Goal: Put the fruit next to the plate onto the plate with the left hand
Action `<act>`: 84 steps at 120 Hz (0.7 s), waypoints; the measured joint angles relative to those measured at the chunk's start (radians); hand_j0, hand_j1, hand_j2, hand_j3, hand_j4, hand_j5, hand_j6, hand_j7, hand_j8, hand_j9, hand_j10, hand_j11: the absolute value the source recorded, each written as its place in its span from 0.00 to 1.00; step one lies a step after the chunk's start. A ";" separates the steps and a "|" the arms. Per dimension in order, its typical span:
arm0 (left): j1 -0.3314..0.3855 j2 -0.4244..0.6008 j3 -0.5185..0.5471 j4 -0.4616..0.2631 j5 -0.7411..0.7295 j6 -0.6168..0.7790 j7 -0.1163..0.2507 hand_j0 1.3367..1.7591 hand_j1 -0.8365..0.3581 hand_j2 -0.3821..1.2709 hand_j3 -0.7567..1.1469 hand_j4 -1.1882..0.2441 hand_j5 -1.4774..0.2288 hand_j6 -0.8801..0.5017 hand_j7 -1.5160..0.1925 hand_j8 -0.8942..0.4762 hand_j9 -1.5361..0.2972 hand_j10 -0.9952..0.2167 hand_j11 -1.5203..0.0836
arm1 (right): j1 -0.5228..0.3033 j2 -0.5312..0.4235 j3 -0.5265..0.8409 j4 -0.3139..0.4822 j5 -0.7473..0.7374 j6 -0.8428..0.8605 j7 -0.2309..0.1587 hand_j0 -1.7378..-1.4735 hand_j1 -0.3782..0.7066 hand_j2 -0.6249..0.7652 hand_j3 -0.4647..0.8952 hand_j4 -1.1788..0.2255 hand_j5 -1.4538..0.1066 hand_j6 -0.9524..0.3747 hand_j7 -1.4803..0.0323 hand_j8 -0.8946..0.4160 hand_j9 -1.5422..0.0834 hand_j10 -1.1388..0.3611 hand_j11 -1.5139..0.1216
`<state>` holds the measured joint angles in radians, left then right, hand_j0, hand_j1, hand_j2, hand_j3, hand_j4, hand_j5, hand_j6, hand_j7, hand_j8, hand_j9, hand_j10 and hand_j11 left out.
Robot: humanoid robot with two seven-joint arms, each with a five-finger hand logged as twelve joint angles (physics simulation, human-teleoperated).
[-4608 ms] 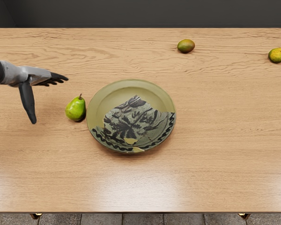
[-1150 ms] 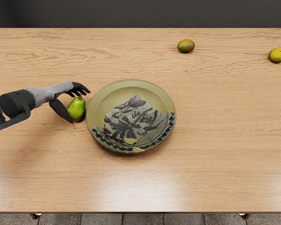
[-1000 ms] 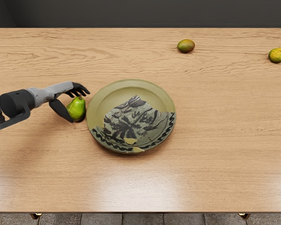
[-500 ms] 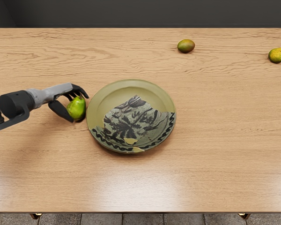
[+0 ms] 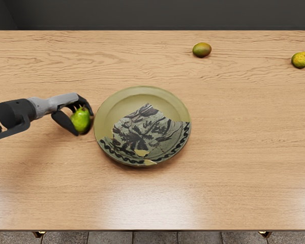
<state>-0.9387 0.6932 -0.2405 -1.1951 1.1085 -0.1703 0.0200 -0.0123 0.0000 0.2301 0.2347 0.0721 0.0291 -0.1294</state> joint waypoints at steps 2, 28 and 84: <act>0.000 0.000 0.000 0.000 0.000 0.000 0.000 0.76 0.56 0.35 0.40 0.40 0.50 0.29 0.51 0.32 0.48 0.40 0.54 | 0.000 0.000 0.000 0.000 0.000 0.000 0.000 0.30 0.06 0.45 0.34 0.82 0.91 0.70 0.96 0.66 0.93 0.74 0.90; -0.002 -0.001 0.001 0.001 -0.002 -0.004 0.000 0.76 0.56 0.34 0.40 0.43 0.49 0.31 0.49 0.33 0.46 0.39 0.52 | 0.000 0.000 0.000 0.000 0.000 0.000 0.000 0.30 0.06 0.45 0.34 0.82 0.91 0.70 0.96 0.66 0.93 0.74 0.90; -0.015 0.000 0.001 0.009 -0.002 -0.035 0.000 0.76 0.53 0.43 0.40 0.41 0.43 0.31 0.44 0.34 0.42 0.37 0.47 | 0.000 0.000 0.000 0.000 0.000 0.000 0.000 0.30 0.06 0.45 0.34 0.82 0.91 0.70 0.96 0.66 0.93 0.74 0.90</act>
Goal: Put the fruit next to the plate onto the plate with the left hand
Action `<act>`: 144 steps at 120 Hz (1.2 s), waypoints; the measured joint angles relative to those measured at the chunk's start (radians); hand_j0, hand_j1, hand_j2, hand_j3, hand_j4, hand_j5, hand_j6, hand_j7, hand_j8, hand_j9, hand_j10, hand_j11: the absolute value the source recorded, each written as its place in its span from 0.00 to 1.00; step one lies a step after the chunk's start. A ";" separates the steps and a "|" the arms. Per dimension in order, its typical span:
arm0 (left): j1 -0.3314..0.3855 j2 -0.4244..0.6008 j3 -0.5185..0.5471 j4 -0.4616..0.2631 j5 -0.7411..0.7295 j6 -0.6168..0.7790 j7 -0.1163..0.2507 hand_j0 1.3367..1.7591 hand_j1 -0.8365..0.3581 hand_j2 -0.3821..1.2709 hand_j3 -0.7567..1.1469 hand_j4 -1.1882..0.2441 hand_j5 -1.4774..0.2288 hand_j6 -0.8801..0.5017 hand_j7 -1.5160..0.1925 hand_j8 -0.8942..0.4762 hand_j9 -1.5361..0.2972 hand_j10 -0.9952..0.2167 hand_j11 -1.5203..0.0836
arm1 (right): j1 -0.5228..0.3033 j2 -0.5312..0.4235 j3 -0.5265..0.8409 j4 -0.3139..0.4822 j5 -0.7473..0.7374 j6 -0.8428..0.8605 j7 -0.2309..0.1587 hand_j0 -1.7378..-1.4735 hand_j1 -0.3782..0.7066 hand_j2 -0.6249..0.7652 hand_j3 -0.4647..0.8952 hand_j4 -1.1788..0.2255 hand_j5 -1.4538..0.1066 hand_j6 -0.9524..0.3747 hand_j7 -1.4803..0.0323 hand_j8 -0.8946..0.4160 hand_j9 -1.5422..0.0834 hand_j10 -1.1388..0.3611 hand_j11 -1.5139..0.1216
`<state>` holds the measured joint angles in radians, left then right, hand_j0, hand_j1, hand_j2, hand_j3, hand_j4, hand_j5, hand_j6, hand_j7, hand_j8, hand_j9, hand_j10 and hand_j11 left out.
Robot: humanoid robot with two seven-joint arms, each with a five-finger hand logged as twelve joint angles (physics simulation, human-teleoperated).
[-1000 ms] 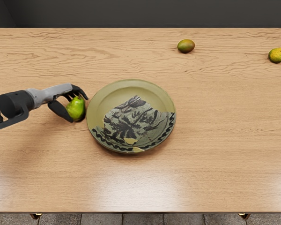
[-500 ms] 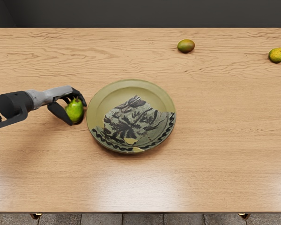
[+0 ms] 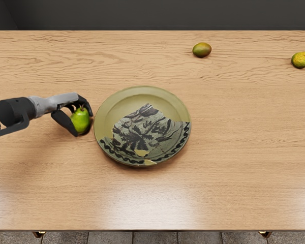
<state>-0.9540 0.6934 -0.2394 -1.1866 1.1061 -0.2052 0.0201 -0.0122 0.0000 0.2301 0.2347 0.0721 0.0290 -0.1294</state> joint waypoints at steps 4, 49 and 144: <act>0.000 0.000 0.000 0.000 0.000 -0.001 0.000 0.76 0.53 0.44 0.40 0.41 0.43 0.31 0.44 0.34 0.41 0.37 0.46 | 0.000 0.000 0.000 0.000 0.000 0.000 0.000 0.30 0.06 0.45 0.34 0.82 0.91 0.70 0.96 0.66 0.93 0.74 0.90; -0.025 0.030 -0.007 -0.007 -0.005 -0.040 0.000 0.76 0.54 0.43 0.40 0.40 0.39 0.31 0.41 0.35 0.39 0.37 0.44 | 0.002 0.000 0.000 0.000 0.000 0.000 -0.001 0.30 0.06 0.45 0.34 0.82 0.91 0.70 0.96 0.66 0.93 0.74 0.90; -0.292 0.105 -0.010 -0.019 -0.271 -0.326 0.038 0.76 0.55 0.44 0.40 0.40 0.36 0.33 0.39 0.35 0.38 0.36 0.42 | 0.003 0.000 0.000 0.002 0.000 0.001 0.000 0.30 0.06 0.45 0.34 0.82 0.91 0.70 0.96 0.66 0.93 0.74 0.90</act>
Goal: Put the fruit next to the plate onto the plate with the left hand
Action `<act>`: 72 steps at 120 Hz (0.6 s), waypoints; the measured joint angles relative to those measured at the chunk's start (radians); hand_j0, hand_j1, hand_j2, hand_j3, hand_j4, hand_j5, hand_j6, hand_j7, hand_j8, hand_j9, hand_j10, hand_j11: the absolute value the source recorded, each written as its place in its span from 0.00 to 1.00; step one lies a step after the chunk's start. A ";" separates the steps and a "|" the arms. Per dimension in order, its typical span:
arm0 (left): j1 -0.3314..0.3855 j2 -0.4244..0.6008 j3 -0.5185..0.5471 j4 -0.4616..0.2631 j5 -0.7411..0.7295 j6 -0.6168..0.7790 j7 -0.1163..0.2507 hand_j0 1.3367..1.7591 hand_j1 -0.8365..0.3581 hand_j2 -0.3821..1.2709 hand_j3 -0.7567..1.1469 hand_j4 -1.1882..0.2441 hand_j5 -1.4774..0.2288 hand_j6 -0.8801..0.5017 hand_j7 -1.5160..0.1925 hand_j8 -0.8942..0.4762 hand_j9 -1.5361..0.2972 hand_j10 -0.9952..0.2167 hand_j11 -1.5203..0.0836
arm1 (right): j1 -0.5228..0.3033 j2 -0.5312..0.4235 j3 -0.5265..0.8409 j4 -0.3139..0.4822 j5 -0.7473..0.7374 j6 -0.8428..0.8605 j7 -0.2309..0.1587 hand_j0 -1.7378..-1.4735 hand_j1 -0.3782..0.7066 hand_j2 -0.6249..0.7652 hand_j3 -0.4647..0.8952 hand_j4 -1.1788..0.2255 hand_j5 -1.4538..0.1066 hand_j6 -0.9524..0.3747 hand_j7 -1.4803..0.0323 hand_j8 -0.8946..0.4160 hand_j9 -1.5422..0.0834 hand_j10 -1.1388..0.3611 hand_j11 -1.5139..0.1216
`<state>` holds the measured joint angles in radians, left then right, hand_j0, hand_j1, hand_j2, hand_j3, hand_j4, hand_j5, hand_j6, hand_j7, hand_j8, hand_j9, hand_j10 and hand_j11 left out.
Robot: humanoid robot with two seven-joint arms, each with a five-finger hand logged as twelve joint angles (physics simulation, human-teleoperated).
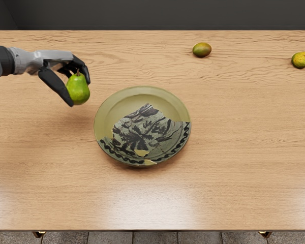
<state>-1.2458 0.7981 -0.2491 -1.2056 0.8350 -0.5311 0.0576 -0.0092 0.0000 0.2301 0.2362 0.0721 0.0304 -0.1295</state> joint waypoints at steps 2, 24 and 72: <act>-0.004 -0.002 0.000 0.000 -0.008 -0.006 0.001 0.76 0.55 0.44 0.40 0.40 0.36 0.32 0.38 0.35 0.38 0.36 0.42 | 0.000 0.000 0.000 0.000 0.000 0.000 0.000 0.30 0.06 0.45 0.34 0.82 0.91 0.70 0.96 0.66 0.93 0.74 0.90; -0.041 -0.022 0.005 -0.002 -0.078 -0.047 0.014 0.76 0.54 0.44 0.40 0.40 0.35 0.33 0.38 0.35 0.38 0.36 0.41 | 0.000 0.000 0.000 0.000 0.000 0.000 -0.001 0.30 0.06 0.45 0.34 0.82 0.91 0.70 0.96 0.66 0.93 0.74 0.90; -0.076 -0.226 0.020 0.035 -0.105 -0.056 0.052 0.76 0.53 0.48 0.40 0.40 0.34 0.34 0.37 0.36 0.37 0.36 0.40 | 0.007 0.000 -0.001 0.000 0.000 0.000 -0.001 0.30 0.06 0.45 0.34 0.82 0.91 0.70 0.96 0.66 0.93 0.74 0.90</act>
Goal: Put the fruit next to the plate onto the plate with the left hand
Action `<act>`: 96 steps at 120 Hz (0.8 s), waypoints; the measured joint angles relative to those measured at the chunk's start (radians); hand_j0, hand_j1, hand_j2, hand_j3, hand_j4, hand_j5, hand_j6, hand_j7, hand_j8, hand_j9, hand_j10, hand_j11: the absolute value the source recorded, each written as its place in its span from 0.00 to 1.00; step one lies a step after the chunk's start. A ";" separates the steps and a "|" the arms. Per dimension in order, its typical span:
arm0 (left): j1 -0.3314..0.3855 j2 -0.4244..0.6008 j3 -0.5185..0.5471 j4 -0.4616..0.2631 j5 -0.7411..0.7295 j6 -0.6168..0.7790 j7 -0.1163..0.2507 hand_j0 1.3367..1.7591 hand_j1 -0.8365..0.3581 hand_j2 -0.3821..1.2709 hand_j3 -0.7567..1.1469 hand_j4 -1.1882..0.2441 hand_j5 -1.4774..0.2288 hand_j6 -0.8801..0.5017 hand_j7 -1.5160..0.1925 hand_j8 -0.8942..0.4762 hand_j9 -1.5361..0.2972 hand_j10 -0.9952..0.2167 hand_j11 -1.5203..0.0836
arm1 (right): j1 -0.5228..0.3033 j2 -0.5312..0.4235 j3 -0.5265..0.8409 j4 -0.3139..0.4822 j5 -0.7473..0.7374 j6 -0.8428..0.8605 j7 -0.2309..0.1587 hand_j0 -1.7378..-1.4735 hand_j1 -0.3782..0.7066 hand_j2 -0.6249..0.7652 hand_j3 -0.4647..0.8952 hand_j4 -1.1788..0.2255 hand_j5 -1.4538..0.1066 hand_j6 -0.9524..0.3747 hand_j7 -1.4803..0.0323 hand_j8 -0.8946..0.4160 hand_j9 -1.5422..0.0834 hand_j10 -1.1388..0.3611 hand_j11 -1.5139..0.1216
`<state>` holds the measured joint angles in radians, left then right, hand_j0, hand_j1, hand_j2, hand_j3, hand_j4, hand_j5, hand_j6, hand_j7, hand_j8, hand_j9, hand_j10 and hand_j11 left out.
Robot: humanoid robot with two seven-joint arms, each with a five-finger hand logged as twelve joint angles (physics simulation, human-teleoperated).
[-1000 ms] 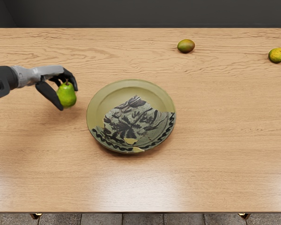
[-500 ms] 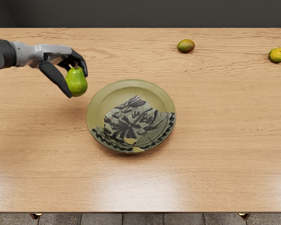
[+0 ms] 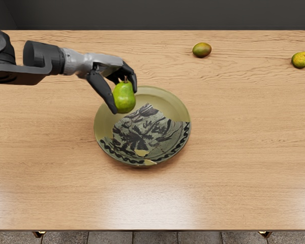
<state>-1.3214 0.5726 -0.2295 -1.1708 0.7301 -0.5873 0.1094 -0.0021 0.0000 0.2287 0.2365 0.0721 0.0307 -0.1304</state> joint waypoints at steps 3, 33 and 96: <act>-0.001 -0.014 0.001 0.005 0.000 0.001 0.003 0.76 0.53 0.47 0.40 0.39 0.34 0.33 0.37 0.35 0.37 0.36 0.40 | 0.000 0.000 0.000 0.000 0.000 0.000 0.000 0.30 0.06 0.45 0.34 0.82 0.91 0.70 0.96 0.66 0.93 0.74 0.90; -0.016 -0.066 0.040 0.040 0.000 0.018 0.019 0.76 0.50 0.51 0.40 0.38 0.34 0.35 0.36 0.37 0.36 0.38 0.39 | 0.000 0.000 0.000 0.001 0.000 0.000 0.000 0.30 0.06 0.45 0.34 0.82 0.91 0.70 0.96 0.66 0.93 0.74 0.90; -0.005 -0.083 0.076 0.051 -0.010 0.140 0.033 0.76 0.83 0.29 0.40 0.69 0.71 0.53 0.73 0.54 0.69 0.67 0.78 | 0.004 0.000 0.000 0.001 0.000 0.001 0.000 0.30 0.06 0.45 0.34 0.82 0.91 0.70 0.96 0.66 0.93 0.74 0.90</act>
<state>-1.3269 0.4893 -0.1532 -1.1200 0.7205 -0.4473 0.1424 0.0024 0.0000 0.2286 0.2377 0.0721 0.0317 -0.1304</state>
